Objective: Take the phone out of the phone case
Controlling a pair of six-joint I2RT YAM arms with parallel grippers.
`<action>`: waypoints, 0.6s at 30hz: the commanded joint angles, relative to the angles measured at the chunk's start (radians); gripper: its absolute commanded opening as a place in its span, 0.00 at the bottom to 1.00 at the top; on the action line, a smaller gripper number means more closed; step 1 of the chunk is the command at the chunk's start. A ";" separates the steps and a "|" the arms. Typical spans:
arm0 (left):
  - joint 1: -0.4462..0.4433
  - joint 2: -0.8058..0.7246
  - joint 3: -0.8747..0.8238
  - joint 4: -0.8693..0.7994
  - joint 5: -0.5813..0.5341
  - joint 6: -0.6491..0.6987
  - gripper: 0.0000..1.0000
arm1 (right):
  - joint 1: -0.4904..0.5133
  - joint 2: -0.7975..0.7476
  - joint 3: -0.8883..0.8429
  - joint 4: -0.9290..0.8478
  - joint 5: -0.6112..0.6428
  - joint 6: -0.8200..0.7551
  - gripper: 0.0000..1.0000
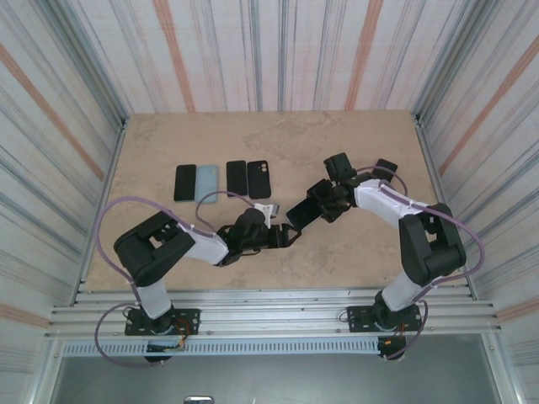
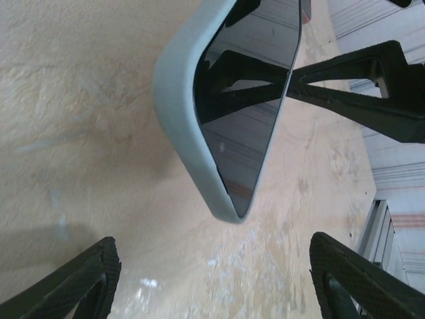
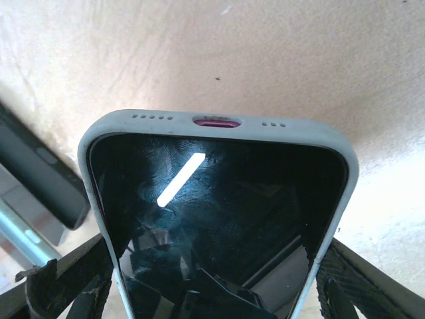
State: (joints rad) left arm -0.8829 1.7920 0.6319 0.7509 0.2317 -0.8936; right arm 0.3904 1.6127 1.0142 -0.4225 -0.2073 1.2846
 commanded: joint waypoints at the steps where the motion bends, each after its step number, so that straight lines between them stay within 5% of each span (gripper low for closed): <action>1: 0.002 0.041 0.045 0.120 -0.006 -0.037 0.71 | -0.006 -0.042 -0.012 0.030 -0.024 0.049 0.51; 18: 0.016 0.083 0.084 0.195 0.008 -0.104 0.18 | -0.012 -0.050 -0.051 0.080 -0.061 0.113 0.52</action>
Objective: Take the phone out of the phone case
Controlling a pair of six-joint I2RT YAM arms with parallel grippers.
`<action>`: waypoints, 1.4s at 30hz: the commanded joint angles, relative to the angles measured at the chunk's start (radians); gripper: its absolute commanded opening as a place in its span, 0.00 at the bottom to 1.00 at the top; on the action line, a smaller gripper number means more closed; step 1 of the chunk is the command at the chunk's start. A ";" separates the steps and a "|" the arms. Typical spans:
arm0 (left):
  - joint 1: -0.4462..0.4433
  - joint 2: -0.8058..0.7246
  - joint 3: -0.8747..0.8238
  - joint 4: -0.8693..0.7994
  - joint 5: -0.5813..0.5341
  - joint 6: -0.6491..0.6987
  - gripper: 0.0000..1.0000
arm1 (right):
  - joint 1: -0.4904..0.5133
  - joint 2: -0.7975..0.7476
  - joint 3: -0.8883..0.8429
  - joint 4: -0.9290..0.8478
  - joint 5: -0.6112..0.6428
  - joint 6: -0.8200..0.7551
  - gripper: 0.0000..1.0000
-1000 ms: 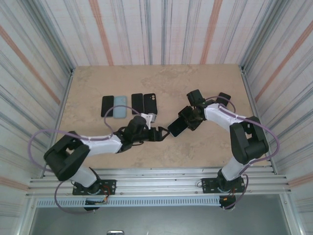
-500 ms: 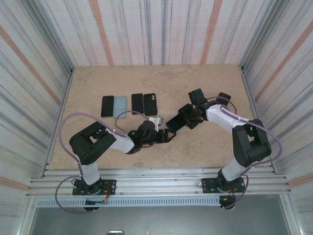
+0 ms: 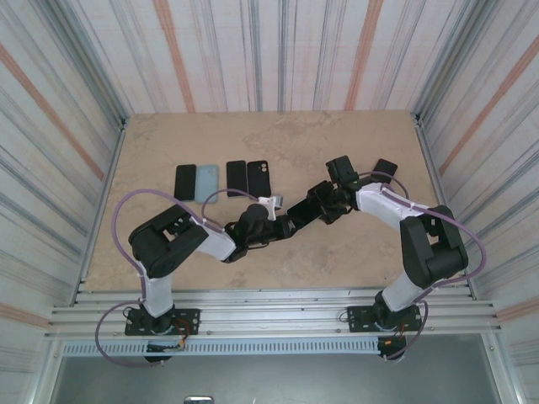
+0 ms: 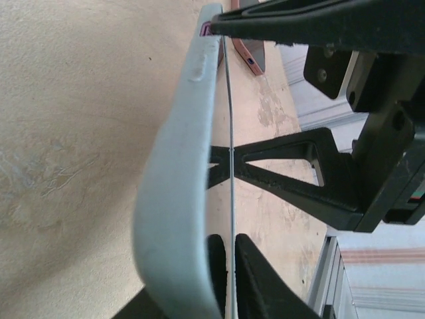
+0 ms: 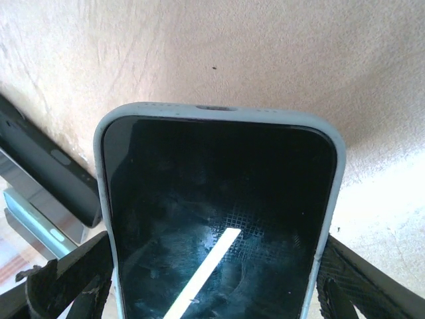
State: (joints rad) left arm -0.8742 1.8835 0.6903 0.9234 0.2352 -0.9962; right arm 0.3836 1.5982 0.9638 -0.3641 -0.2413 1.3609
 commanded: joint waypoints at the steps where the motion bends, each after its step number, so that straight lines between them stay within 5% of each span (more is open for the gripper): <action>1: 0.008 -0.014 0.030 0.013 0.008 0.001 0.16 | -0.004 -0.035 -0.002 0.021 -0.031 0.040 0.53; 12: 0.060 -0.137 0.055 -0.169 0.080 0.058 0.08 | -0.005 -0.084 -0.005 0.021 0.016 -0.060 0.92; 17: 0.125 -0.191 0.105 -0.286 0.200 0.077 0.07 | -0.018 -0.147 -0.048 0.118 0.019 -0.181 0.97; 23: 0.237 -0.233 0.173 -0.357 0.401 0.032 0.06 | -0.064 -0.229 -0.186 0.455 -0.121 -0.303 0.95; 34: 0.419 -0.294 0.313 -0.508 0.727 0.006 0.07 | -0.129 -0.175 -0.300 1.048 -0.350 -0.148 0.88; 42: 0.461 -0.280 0.395 -0.503 0.851 -0.085 0.07 | -0.124 -0.060 -0.288 1.355 -0.428 0.001 0.72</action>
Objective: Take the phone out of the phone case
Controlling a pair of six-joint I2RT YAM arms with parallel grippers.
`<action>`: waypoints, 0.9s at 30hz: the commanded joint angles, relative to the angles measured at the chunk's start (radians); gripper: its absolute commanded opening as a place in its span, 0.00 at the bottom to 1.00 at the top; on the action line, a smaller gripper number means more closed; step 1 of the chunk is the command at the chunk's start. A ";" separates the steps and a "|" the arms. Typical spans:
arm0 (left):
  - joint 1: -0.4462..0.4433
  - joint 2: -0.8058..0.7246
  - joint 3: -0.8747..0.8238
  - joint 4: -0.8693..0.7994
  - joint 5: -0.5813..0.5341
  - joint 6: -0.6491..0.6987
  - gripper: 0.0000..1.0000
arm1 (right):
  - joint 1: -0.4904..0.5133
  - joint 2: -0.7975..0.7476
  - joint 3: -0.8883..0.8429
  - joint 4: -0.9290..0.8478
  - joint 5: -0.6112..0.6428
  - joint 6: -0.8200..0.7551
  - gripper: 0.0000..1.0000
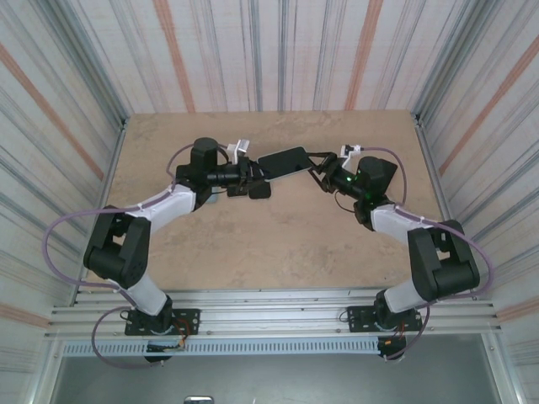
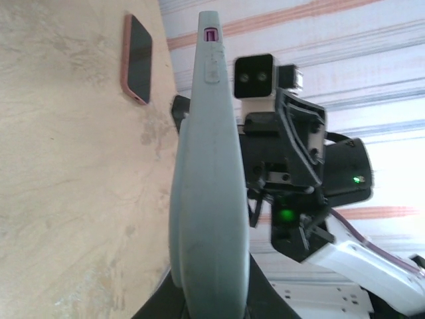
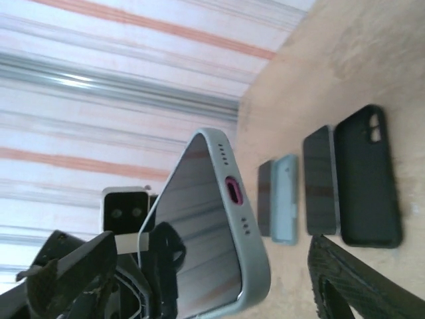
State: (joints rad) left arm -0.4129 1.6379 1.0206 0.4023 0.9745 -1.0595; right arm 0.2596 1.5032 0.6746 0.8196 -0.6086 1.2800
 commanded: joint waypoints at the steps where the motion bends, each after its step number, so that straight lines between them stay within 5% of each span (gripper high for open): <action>1: 0.003 -0.040 0.077 -0.013 0.113 -0.007 0.07 | 0.001 0.046 0.010 0.189 -0.072 0.095 0.68; 20: 0.023 -0.034 0.123 -0.057 0.082 -0.016 0.11 | 0.028 0.085 0.039 0.298 -0.137 0.169 0.16; 27: 0.029 -0.031 0.110 -0.010 0.006 -0.072 0.34 | 0.027 0.088 0.043 0.322 -0.101 0.194 0.07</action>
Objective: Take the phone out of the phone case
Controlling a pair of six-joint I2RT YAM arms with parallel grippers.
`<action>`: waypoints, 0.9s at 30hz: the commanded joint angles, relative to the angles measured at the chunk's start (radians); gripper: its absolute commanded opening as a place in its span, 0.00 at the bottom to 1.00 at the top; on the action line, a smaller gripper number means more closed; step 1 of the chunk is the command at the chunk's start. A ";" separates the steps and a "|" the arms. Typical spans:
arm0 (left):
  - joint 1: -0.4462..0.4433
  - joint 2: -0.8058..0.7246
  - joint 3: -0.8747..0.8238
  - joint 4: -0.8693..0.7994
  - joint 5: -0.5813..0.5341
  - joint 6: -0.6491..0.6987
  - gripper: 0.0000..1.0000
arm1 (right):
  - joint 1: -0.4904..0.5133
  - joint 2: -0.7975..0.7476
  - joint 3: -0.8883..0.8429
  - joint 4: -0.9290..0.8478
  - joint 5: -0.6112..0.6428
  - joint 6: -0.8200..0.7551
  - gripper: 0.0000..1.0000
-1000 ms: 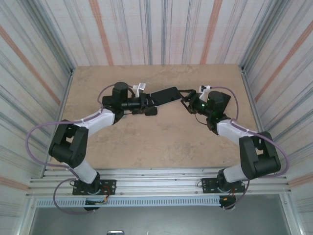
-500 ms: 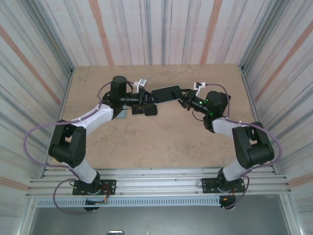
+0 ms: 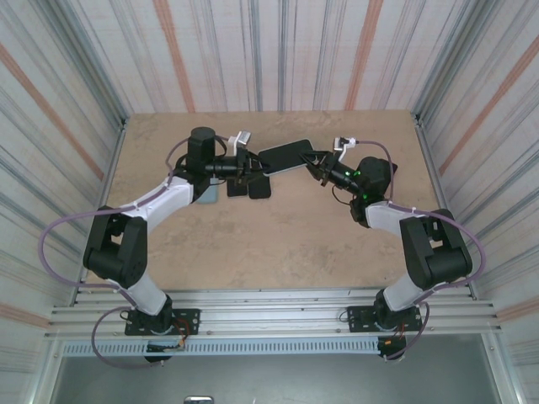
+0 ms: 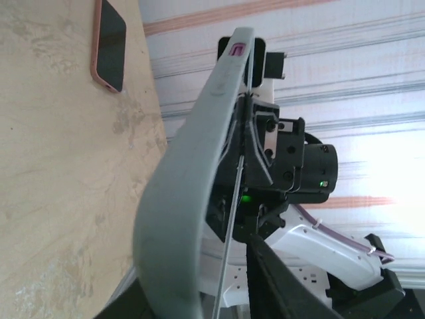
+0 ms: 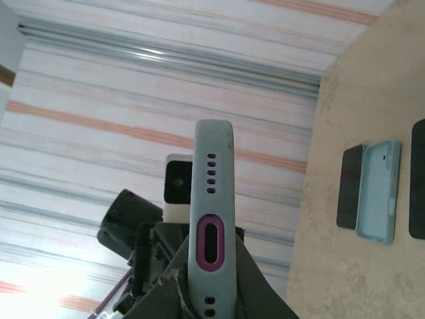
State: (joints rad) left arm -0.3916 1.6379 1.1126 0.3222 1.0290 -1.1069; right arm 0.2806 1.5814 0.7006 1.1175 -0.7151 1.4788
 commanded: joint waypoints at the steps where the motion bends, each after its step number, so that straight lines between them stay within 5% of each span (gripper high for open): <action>1: 0.008 -0.032 0.018 0.079 -0.066 -0.031 0.34 | 0.007 0.007 0.016 0.024 0.020 -0.002 0.06; 12: -0.099 -0.087 -0.091 0.276 -0.471 -0.192 0.53 | 0.065 -0.078 -0.033 -0.011 0.414 0.003 0.00; 22: -0.245 -0.102 -0.202 0.458 -0.879 -0.304 0.45 | 0.200 -0.200 -0.018 -0.217 0.705 -0.123 0.00; 27: -0.268 -0.089 -0.222 0.497 -0.991 -0.328 0.40 | 0.236 -0.215 -0.022 -0.223 0.730 -0.126 0.00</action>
State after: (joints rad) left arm -0.6529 1.5768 0.9020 0.7319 0.1772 -1.4048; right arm 0.5034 1.4055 0.6636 0.8917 -0.0662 1.3899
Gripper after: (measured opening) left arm 0.403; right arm 0.131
